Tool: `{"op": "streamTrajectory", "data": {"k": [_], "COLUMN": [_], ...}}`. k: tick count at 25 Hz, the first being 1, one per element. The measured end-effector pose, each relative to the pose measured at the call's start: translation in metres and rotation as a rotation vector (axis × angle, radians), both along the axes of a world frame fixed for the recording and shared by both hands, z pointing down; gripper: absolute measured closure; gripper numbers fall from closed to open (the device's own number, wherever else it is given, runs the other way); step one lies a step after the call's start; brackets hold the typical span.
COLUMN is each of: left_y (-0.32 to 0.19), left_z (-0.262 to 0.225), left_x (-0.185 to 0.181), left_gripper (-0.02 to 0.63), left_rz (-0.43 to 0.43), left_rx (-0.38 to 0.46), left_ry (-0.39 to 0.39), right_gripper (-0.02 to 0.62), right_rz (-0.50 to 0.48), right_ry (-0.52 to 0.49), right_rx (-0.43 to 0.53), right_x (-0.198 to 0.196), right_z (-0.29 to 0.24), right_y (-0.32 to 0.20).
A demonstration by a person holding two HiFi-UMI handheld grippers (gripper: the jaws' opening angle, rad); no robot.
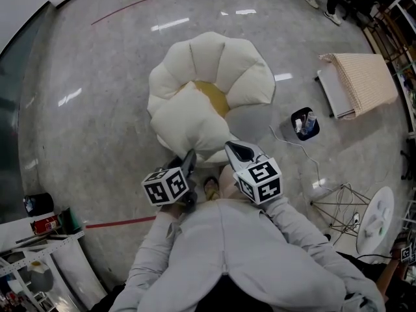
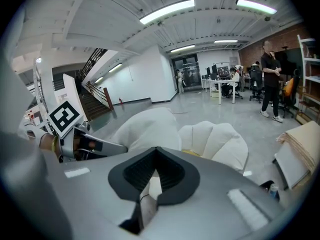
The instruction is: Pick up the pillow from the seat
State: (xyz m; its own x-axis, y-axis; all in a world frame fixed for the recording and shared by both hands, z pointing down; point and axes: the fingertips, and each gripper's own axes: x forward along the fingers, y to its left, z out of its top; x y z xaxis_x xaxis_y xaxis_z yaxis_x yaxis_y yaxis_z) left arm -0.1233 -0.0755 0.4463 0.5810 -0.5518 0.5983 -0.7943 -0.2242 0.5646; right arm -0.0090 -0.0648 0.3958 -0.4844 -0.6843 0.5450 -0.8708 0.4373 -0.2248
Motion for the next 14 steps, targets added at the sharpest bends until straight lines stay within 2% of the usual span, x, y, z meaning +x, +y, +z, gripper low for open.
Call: {"op": "streamTrajectory", "data": {"k": [14], "left_y": [-0.0096], "left_z": [-0.0037], "left_x": [0.0027], "left_gripper": [0.515], "left_rz": [-0.014], "left_rx": [0.015], "left_ry": [-0.002], "right_gripper": [0.595], "right_rz": [0.009], "right_ry": [-0.002], "right_rx": [0.005], "right_x": [0.0056], "right_z": [0.0026], "right_y": [-0.0014]}}
